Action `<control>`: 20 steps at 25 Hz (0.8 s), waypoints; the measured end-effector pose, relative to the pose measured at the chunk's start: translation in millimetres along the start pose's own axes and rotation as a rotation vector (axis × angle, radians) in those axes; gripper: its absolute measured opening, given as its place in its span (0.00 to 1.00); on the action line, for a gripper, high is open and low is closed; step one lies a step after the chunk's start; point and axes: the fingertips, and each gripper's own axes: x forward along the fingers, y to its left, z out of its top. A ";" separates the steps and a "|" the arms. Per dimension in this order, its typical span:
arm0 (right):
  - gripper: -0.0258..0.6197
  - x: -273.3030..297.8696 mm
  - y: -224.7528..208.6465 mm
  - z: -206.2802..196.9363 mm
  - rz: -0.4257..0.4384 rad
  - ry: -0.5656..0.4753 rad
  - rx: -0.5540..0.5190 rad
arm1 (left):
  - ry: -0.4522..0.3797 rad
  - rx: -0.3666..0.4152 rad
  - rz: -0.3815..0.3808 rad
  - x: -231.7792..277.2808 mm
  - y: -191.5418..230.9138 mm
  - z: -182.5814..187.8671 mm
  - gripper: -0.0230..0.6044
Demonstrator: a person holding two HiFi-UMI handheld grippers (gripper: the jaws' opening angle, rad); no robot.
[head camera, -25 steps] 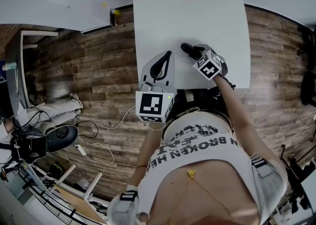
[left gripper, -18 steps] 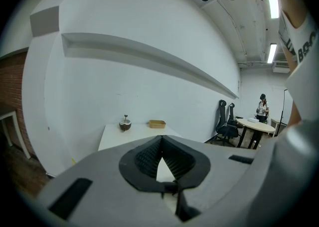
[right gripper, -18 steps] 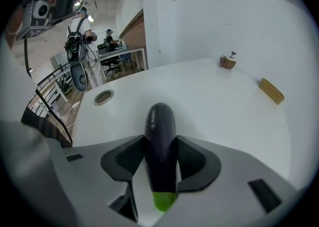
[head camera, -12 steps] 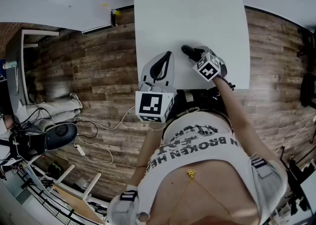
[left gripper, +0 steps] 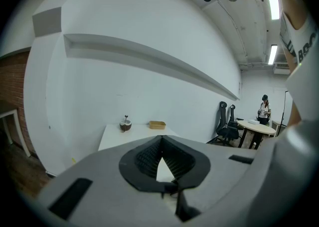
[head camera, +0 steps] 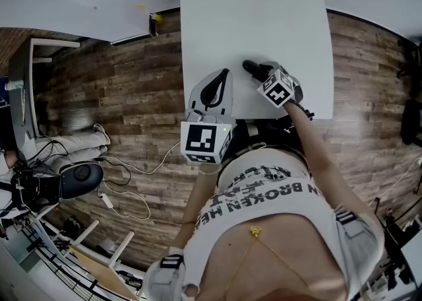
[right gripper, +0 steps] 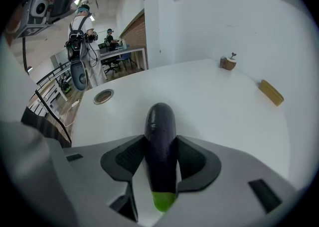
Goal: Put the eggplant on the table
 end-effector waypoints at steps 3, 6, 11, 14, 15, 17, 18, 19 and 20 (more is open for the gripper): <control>0.35 -0.6 -0.1 -0.8 0.002 -0.003 0.005 | -0.003 -0.004 0.000 -1.4 -1.4 0.3 0.04; 0.35 -0.9 0.2 0.3 0.005 -0.002 0.007 | -0.005 -0.005 0.000 -2.5 -1.7 1.8 0.04; 0.38 -2.2 2.4 1.5 0.025 0.005 0.011 | -0.007 -0.004 -0.005 -4.2 -2.1 3.9 0.04; 0.40 -5.7 2.9 4.2 0.038 -0.012 0.019 | -0.009 -0.004 -0.009 -4.6 -3.7 4.3 0.04; 0.41 -7.4 3.2 5.4 0.043 -0.022 0.022 | -0.009 -0.004 -0.010 -4.8 -4.2 4.1 0.04; 0.42 -11.9 3.5 7.9 0.050 -0.036 0.025 | -0.009 -0.004 -0.011 -4.9 -4.9 3.7 0.04; 0.42 -14.5 3.4 9.0 0.052 -0.039 0.025 | -0.009 -0.003 -0.011 -4.8 -5.0 3.8 0.04; 0.42 -17.3 3.2 10.4 0.055 -0.042 0.024 | -0.008 -0.003 -0.011 -4.5 -4.9 4.0 0.04; 0.43 -20.2 3.2 12.4 0.057 -0.047 0.023 | -0.007 -0.003 -0.012 -4.4 -4.8 4.4 0.04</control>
